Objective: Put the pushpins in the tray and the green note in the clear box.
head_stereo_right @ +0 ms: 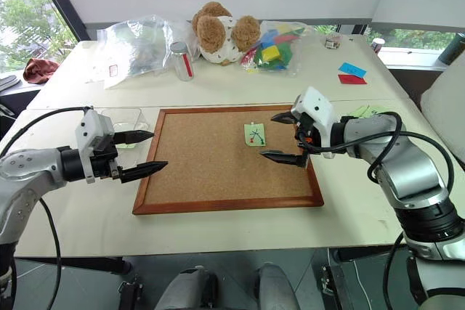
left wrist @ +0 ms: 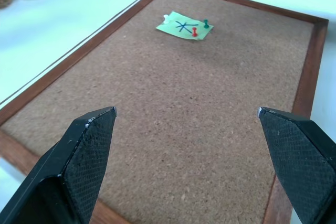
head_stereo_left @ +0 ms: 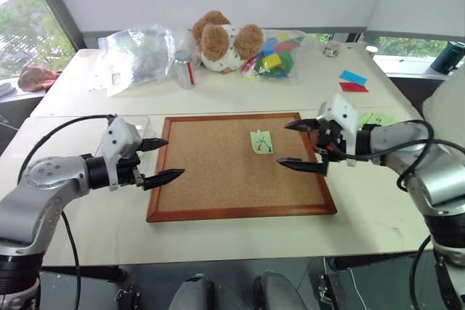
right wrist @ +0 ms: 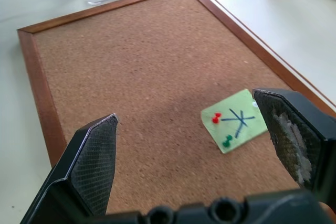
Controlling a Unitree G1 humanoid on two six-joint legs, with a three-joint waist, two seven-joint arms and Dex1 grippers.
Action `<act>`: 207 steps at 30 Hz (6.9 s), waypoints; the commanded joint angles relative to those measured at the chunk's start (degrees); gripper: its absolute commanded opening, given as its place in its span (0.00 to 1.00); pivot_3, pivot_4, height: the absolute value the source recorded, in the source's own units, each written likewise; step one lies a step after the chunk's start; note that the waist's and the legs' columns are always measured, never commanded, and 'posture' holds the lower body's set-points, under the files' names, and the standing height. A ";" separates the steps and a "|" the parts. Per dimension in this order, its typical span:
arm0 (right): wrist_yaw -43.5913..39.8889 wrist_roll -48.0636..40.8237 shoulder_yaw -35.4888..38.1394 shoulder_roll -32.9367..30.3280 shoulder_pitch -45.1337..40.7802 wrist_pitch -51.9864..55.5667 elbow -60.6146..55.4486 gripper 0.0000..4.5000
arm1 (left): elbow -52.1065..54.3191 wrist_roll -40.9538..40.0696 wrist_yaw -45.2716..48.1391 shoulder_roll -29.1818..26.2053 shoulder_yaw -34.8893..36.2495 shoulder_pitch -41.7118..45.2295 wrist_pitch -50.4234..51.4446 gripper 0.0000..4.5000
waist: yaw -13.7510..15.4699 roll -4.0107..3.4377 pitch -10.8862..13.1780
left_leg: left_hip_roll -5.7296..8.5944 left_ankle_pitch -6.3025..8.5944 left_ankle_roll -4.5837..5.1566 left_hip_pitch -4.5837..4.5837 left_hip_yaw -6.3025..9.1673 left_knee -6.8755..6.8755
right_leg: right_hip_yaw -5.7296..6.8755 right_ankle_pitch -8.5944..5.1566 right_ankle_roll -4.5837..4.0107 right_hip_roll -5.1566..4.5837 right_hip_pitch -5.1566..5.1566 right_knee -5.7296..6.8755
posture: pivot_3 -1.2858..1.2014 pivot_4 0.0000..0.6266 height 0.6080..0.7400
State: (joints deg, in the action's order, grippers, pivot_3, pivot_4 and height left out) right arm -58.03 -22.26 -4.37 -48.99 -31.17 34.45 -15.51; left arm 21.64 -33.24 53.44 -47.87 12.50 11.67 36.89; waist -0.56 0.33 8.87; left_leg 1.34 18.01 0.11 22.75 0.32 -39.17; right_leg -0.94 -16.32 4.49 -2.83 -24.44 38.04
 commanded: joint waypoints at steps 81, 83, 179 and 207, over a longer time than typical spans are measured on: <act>20.45 18.39 -3.76 28.32 -22.46 -4.62 44.95 0.00 | -20.58 19.71 -12.03 22.64 -20.00 8.54 -12.76 0.00 | -0.39 0.00 -0.02 | 0.04 -0.27 -0.47 -0.01 -0.03 0.05 | -0.02 0.00 0.01 0.04 -0.09 0.13 | 0.52 0.24 1.00; 20.39 17.49 -2.46 27.96 -22.44 -2.60 41.70 0.00 | -20.73 19.72 -11.95 22.56 -20.18 8.16 -12.43 0.00 | -0.43 0.00 -0.02 | 0.04 -0.27 -0.47 0.00 -0.03 0.05 | -0.02 0.00 0.01 0.04 -0.11 0.14 | 0.52 0.24 1.00; 19.90 6.35 3.37 19.53 -8.62 16.52 9.65 0.01 | -19.50 21.89 -9.76 20.96 -22.97 4.45 -11.13 0.00 | -0.21 -0.21 -0.18 | 0.02 -0.05 -0.09 -0.24 -0.07 0.12 | -0.10 0.00 0.00 0.03 0.10 0.08 | 0.52 0.24 1.00; 24.94 9.85 9.54 12.58 -5.44 5.92 31.05 0.01 | -21.19 22.71 -9.25 21.32 -23.14 5.56 -12.44 0.00 | -0.07 -0.22 -0.19 | 0.03 -0.04 -0.07 -0.27 -0.08 0.10 | -0.08 0.00 0.00 -0.02 0.21 0.02 | 0.52 0.24 1.00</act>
State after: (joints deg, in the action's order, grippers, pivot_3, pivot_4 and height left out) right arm -33.44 -12.46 4.12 -36.79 -35.69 41.11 15.80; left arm 1.96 -11.77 43.92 -26.02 -9.35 18.33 23.22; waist -0.63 0.11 8.69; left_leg 1.37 17.97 0.04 22.48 0.24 -39.08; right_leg -1.02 -16.31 4.49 -2.85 -24.23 38.06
